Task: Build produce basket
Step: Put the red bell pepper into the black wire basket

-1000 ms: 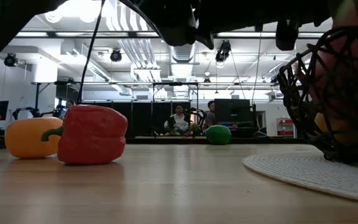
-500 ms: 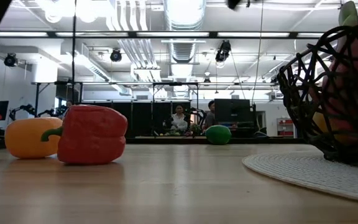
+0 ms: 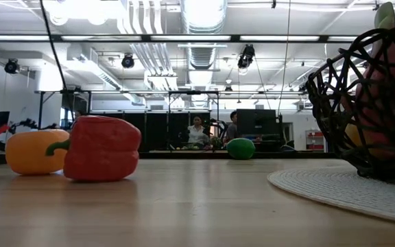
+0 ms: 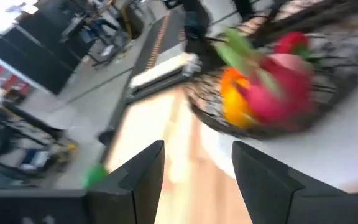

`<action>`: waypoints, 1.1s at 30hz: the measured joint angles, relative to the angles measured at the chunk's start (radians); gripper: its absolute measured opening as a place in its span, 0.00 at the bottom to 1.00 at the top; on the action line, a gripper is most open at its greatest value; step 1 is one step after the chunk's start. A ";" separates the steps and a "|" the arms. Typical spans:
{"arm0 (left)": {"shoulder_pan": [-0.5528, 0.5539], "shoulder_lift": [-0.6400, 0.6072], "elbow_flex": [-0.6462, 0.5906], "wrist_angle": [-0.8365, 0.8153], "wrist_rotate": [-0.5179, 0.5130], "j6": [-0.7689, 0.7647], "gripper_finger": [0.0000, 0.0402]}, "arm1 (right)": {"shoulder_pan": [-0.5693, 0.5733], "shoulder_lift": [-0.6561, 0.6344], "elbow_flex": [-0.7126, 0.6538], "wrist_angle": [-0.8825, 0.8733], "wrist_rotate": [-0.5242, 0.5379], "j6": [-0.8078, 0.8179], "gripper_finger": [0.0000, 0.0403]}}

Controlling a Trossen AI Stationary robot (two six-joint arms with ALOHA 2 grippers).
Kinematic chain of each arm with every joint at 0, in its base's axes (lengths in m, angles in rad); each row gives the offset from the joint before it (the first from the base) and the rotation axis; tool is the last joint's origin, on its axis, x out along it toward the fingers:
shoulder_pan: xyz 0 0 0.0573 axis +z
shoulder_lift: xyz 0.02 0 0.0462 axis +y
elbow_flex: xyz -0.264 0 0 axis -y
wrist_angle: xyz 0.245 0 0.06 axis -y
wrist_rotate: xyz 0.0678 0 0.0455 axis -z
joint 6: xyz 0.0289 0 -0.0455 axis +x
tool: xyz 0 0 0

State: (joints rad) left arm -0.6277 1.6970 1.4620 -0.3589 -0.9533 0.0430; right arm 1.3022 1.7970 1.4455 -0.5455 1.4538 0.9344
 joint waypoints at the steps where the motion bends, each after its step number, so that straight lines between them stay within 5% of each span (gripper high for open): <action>1: -0.029 -0.024 -0.043 0.001 -0.001 -0.053 0.43 | -0.007 0.001 -0.006 0.003 -0.014 0.016 0.91; 10: -0.241 -0.151 -0.359 -0.013 0.179 -0.494 0.43 | -0.055 0.004 -0.014 0.001 -0.048 -0.011 0.91; 21: -0.354 -0.034 -0.397 -0.295 0.237 -1.319 0.43 | -0.064 0.004 -0.014 0.001 -0.048 -0.029 0.91; 33: -0.274 0.151 -0.437 -0.286 0.070 -1.531 0.39 | -0.064 0.004 -0.014 0.001 -0.048 -0.029 0.91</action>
State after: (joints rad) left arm -0.9022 1.8476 1.0252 -0.6453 -0.8829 -1.4876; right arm 1.2385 1.8011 1.4319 -0.5444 1.4059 0.9054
